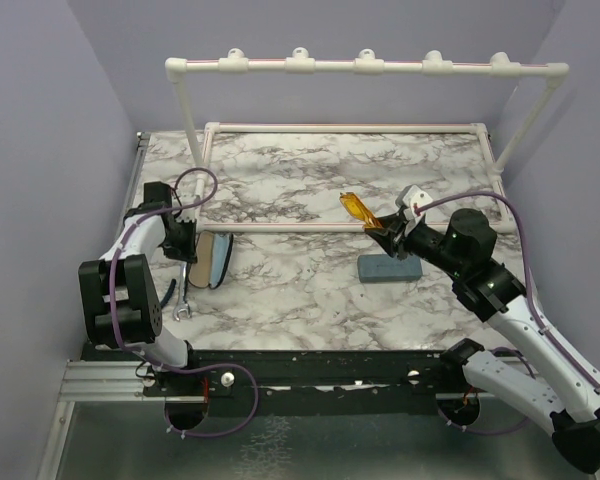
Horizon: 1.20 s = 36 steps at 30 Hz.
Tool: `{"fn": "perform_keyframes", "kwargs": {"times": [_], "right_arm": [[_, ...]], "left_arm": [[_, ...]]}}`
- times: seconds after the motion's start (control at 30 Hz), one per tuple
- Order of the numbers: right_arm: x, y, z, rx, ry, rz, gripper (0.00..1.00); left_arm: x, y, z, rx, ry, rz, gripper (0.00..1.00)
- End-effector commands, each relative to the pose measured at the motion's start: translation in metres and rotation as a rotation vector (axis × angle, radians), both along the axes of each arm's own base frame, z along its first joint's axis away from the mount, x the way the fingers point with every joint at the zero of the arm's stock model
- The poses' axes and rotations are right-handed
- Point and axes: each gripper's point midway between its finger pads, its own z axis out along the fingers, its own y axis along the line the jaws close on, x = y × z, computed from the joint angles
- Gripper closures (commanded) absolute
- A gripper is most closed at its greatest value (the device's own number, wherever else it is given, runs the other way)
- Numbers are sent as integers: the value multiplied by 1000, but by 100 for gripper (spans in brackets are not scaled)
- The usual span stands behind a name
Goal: Organize the sunglasses
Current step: Move the sunglasses case at the center of the board.
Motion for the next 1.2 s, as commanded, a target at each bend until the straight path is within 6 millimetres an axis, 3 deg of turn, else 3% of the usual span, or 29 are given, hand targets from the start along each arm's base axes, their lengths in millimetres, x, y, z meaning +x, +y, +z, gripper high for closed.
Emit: {"fn": "perform_keyframes", "kwargs": {"times": [0.0, 0.13, 0.37, 0.4, 0.63, 0.83, 0.97, 1.17], "right_arm": [[-4, 5, 12, 19, -7, 35, 72], [-9, 11, 6, -10, 8, 94, 73], [-33, 22, -12, -93, 91, 262, 70], [-35, 22, -13, -101, 101, 268, 70], [-10, 8, -33, -105, 138, 92, 70], [10, -14, -47, -85, 170, -115, 71], [17, -24, -63, -102, 208, -198, 70], [27, -46, -69, -132, 192, -325, 70]], "left_arm": [[3, -12, 6, -22, -50, -78, 98], [10, -37, 15, 44, -135, -211, 100], [23, -123, 47, 274, -366, -610, 100], [25, -128, 49, 319, -377, -643, 100], [16, -177, 55, 595, -432, -968, 100], [12, -196, 79, 818, -509, -1185, 100], [13, -225, 83, 879, -575, -1227, 100], [9, -275, 80, 906, -703, -1225, 100]]}}
